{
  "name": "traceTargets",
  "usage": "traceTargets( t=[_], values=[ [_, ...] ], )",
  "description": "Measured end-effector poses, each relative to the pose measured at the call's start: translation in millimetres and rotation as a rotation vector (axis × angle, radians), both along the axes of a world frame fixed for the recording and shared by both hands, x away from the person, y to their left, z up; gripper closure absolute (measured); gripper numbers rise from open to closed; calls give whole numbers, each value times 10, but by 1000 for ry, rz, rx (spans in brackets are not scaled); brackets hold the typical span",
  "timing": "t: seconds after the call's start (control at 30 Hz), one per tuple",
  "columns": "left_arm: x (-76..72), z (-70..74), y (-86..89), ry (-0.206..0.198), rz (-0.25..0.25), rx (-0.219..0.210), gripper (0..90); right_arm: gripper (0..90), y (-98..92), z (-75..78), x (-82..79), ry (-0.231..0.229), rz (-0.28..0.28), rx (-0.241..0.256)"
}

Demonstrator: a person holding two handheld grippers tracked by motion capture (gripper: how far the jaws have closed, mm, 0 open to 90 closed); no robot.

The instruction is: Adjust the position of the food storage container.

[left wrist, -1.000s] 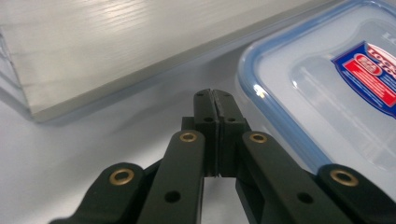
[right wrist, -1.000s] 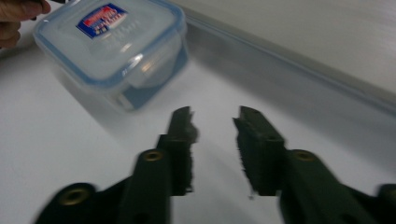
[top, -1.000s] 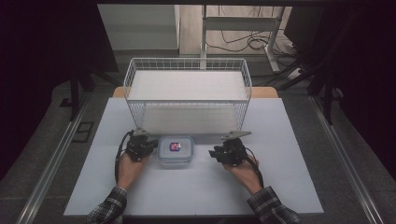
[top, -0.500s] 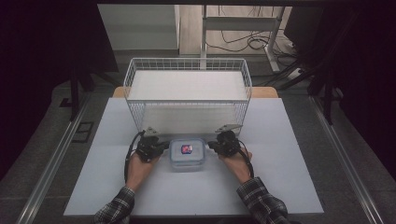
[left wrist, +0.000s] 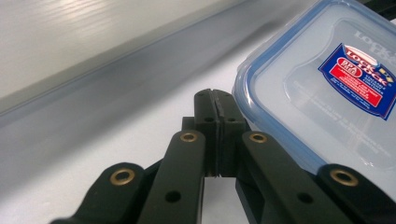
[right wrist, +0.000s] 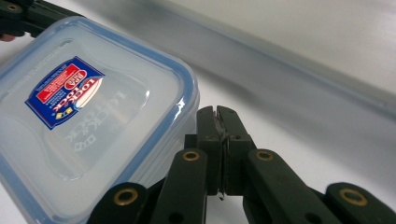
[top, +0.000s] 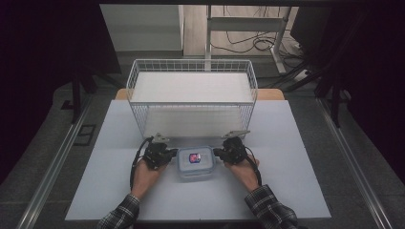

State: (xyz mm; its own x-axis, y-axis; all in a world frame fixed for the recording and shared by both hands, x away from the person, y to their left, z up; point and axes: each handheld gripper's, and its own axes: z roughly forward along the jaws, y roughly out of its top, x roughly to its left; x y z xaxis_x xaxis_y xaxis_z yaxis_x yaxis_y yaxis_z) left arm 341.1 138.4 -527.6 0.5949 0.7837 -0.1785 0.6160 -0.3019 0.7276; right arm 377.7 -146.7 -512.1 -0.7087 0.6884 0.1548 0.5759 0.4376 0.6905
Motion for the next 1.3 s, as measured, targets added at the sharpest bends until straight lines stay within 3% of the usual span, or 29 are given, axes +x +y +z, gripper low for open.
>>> traceTargets(
  t=[0.4,0.6,0.67,0.73,0.77,0.83,0.93,1.0,1.17,1.3],
  values=[
    [-263,-8,-44,15,-29,-24,900,893,-80,15,-291,34,36,-22],
    [-305,-20,-77,19,-45,-41,900,894,-139,-2,-415,47,41,-32],
    [-336,4,-35,16,-36,-34,887,889,-162,2,-452,30,29,-41],
    [-395,39,44,4,-27,-26,858,883,-217,51,-503,-25,2,-67],
    [-437,61,87,4,-26,-28,831,874,-271,98,-533,-55,-10,-66],
    [-527,90,153,-1,-26,-43,786,842,-360,164,-580,-75,-16,-35],
    [-679,113,215,-8,-31,-62,694,766,-476,234,-675,-90,-12,2],
    [-768,117,232,-19,-33,-60,578,687,-517,250,-743,-105,-11,5],
    [-957,84,275,-63,-15,-36,256,359,-542,191,-899,-107,-41,-16],
    [-1067,43,323,-71,-12,-22,109,159,-542,100,-964,-102,-32,-1]
  ],
)
